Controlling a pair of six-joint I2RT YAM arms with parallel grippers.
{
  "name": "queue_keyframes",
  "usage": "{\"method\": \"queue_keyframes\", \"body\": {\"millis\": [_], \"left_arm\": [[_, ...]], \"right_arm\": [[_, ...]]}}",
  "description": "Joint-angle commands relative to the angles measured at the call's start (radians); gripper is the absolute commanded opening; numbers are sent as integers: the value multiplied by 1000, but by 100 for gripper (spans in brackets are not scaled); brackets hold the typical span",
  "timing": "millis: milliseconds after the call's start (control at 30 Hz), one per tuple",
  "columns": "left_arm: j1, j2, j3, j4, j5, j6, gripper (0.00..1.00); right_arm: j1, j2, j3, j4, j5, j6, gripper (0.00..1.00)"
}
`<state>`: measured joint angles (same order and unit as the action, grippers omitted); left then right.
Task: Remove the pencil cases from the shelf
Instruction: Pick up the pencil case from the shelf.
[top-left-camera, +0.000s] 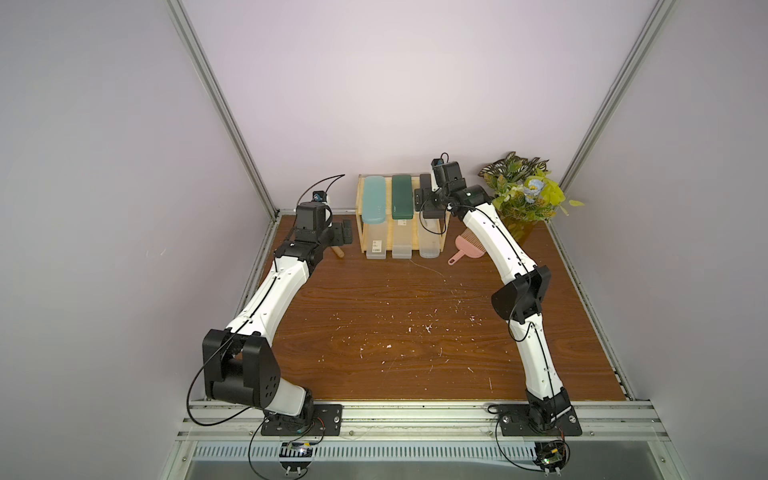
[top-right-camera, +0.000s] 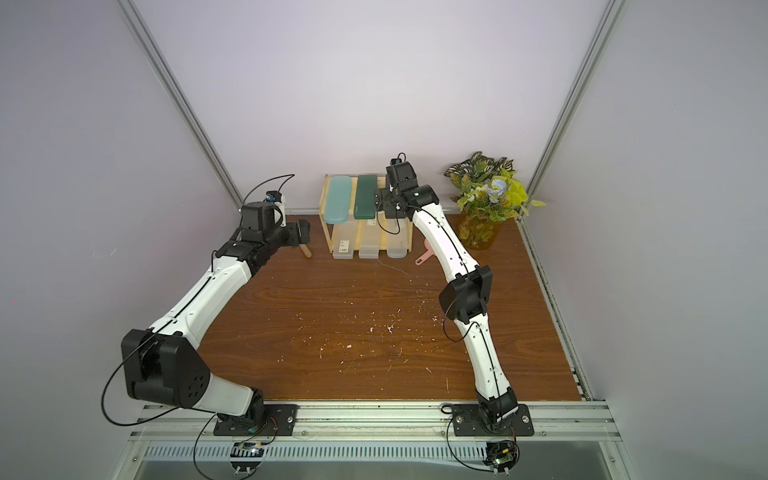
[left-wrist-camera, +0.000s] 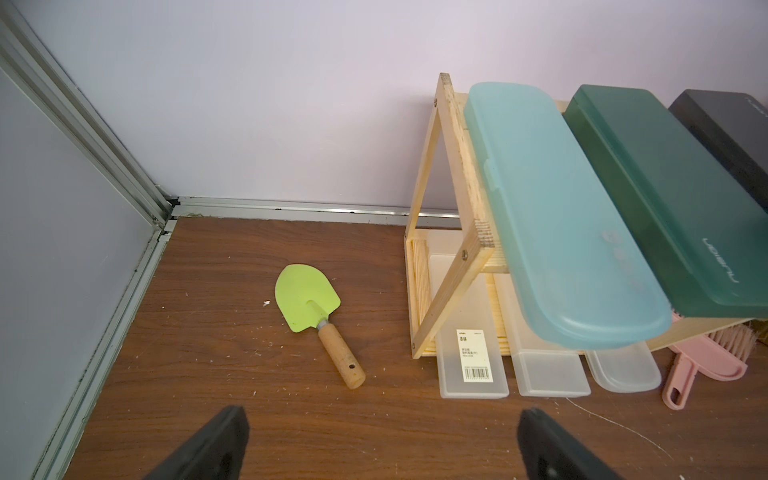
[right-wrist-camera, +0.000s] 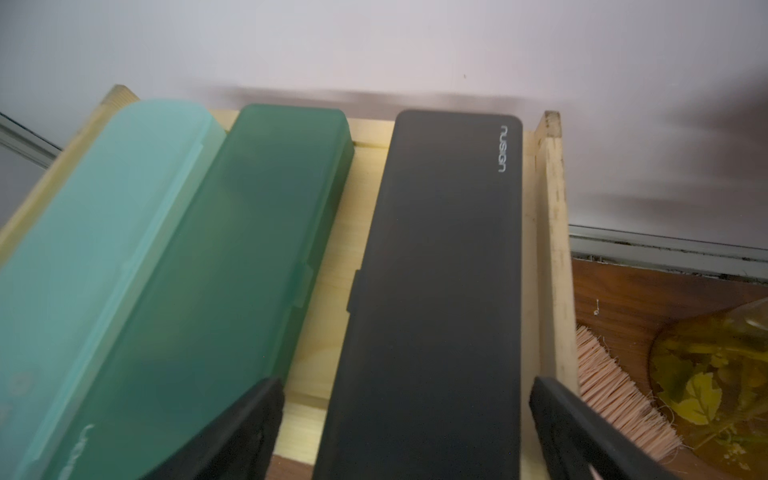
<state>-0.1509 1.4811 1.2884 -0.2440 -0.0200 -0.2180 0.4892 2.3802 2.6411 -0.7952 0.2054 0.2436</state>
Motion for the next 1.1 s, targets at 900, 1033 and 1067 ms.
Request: {"method": "queue_keyframes", "body": {"millis": [900, 1033, 1067], "left_arm": [[-9, -13, -12, -8, -17, 0, 100], [-9, -21, -11, -9, -17, -1, 100], [-9, -23, -10, -9, -17, -1, 100]], "right_arm": [[-3, -16, 6, -25, 85, 35, 59], [-5, -43, 8, -11, 101, 42, 59], [-5, -53, 8, -9, 105, 44, 58]]}}
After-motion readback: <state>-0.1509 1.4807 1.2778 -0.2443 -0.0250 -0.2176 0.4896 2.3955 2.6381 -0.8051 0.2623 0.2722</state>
